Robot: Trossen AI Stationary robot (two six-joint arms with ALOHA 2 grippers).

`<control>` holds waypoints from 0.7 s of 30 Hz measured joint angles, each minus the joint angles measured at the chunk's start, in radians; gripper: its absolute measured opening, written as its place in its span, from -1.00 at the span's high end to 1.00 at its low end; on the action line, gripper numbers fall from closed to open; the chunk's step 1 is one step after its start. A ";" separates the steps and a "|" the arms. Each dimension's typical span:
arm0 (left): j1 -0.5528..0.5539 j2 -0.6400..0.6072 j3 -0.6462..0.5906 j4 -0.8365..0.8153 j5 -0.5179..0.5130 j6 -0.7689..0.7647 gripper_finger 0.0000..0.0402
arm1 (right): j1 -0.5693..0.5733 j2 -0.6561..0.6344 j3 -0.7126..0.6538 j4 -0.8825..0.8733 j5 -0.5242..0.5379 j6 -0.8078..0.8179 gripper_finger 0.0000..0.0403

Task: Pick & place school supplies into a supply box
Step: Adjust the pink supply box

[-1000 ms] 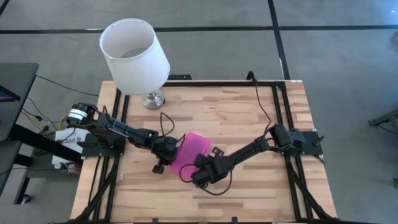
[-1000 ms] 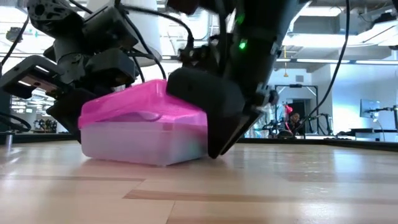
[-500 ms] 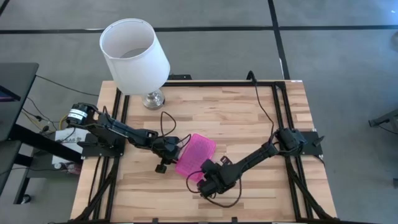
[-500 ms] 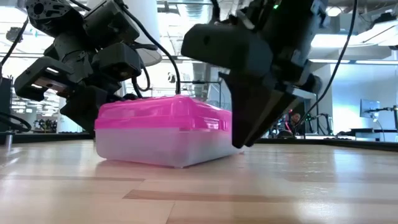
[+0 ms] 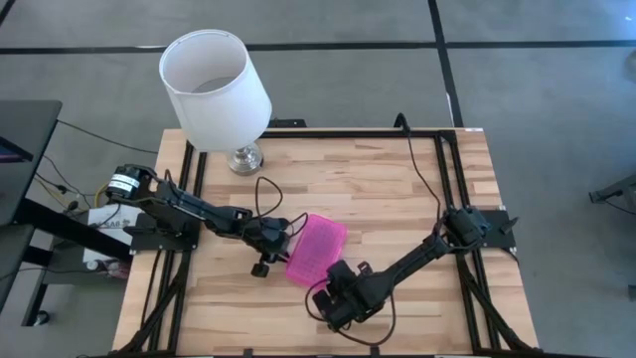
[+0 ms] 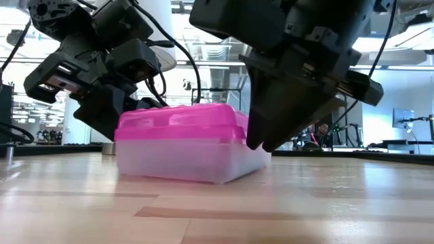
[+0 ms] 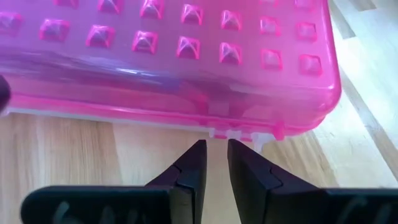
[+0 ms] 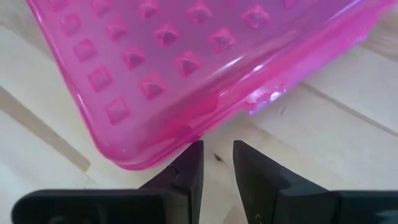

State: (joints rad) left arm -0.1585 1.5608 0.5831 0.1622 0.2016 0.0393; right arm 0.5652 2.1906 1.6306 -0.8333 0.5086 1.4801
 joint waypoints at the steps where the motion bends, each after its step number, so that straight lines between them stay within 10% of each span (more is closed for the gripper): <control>1: 0.000 0.000 0.000 0.002 0.002 -0.005 0.70 | 0.000 -0.001 0.000 0.001 0.009 0.010 0.60; 21: -0.021 0.001 0.000 0.043 -0.065 -0.023 0.70 | 0.128 -0.026 -0.001 0.015 0.124 0.332 0.60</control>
State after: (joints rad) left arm -0.1799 1.5616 0.5831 0.2050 0.1362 0.0158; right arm 0.6931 2.1648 1.6299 -0.8185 0.6324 1.8126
